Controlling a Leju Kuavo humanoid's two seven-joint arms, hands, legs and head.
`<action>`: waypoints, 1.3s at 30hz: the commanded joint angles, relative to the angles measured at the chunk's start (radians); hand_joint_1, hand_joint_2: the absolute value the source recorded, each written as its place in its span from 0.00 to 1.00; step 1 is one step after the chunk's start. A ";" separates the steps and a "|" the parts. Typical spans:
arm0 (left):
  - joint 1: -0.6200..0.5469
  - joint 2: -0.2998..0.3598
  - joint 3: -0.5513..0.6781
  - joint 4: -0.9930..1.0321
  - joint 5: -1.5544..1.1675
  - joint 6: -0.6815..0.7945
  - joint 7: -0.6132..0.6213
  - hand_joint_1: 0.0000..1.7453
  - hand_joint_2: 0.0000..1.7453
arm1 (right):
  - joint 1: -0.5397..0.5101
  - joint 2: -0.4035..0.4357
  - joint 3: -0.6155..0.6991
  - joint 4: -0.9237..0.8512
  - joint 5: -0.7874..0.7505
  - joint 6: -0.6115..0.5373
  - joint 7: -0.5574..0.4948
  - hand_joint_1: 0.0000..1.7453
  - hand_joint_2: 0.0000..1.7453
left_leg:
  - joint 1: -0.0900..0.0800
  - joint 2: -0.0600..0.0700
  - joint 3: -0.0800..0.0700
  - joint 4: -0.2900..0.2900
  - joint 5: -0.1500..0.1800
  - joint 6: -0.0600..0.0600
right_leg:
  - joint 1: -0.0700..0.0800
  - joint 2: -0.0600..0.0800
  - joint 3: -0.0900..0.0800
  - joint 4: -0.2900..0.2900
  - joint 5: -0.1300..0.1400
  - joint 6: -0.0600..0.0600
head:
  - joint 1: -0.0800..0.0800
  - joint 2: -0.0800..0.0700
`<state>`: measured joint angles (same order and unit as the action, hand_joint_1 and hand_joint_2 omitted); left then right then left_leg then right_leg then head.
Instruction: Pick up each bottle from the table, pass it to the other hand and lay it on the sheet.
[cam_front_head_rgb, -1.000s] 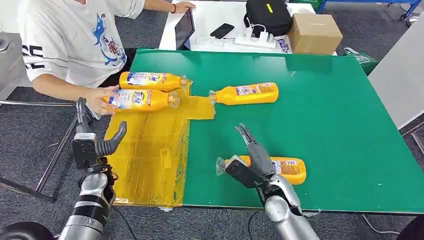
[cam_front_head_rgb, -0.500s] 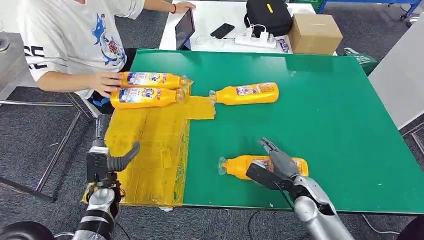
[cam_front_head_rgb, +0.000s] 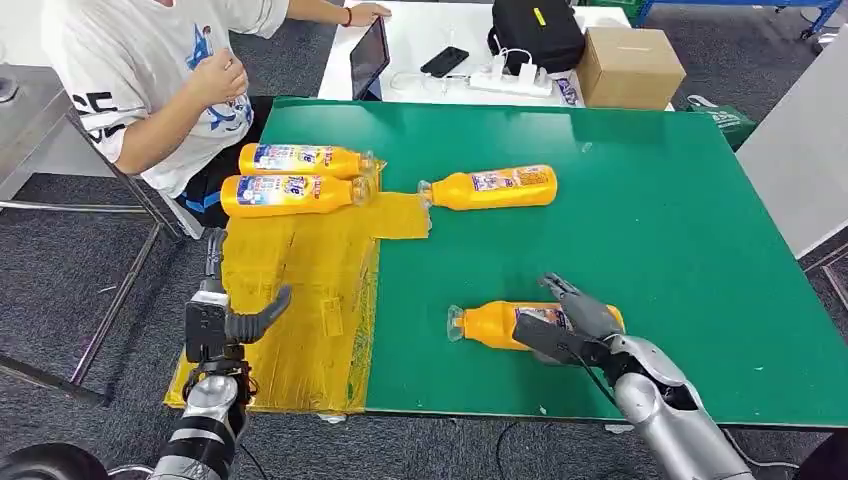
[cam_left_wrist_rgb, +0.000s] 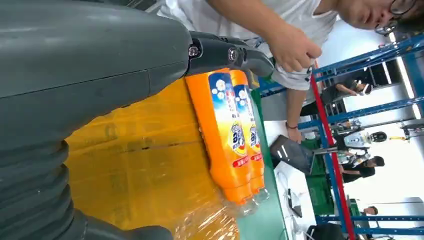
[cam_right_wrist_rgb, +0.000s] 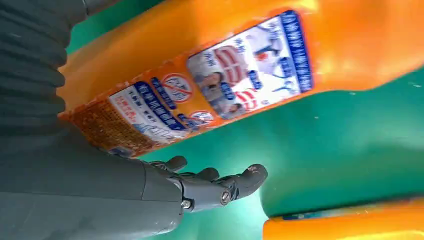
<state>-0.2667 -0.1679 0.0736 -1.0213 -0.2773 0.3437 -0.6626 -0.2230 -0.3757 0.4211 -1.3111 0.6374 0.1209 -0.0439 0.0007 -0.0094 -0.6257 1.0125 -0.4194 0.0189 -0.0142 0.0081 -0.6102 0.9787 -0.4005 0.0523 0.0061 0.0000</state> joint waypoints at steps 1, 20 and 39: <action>-0.046 -0.002 -0.014 0.099 0.006 -0.001 0.003 0.00 1.00 | -0.076 -0.033 0.067 0.088 -0.006 0.016 0.007 0.00 1.00 | 0.001 0.001 0.005 0.000 -0.002 -0.001 | 0.001 0.000 0.005 -0.001 -0.001 -0.002 | 0.000 0.000; -0.095 -0.008 -0.027 0.192 0.027 -0.024 0.007 0.00 1.00 | -0.232 -0.096 0.225 0.242 -0.076 0.145 0.021 0.00 1.00 | 0.001 0.002 0.007 0.000 -0.002 -0.001 | 0.002 0.000 0.008 -0.001 -0.002 -0.003 | 0.000 0.000; -0.120 -0.022 -0.068 0.239 0.047 -0.040 0.011 0.00 1.00 | -0.274 -0.117 0.404 0.322 -0.121 0.179 0.011 1.00 1.00 | 0.002 -0.001 0.007 0.000 0.000 0.000 | 0.002 -0.002 0.008 -0.002 -0.001 -0.001 | 0.000 0.000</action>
<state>-0.3441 -0.1854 0.0286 -0.8595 -0.2384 0.3063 -0.6569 -0.5054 -0.4856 0.7255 -1.0578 0.5330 0.3060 -0.0278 0.0009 -0.0093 -0.6214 1.0129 -0.4190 0.0195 -0.0141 0.0082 -0.6062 0.9784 -0.4002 0.0526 0.0061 0.0000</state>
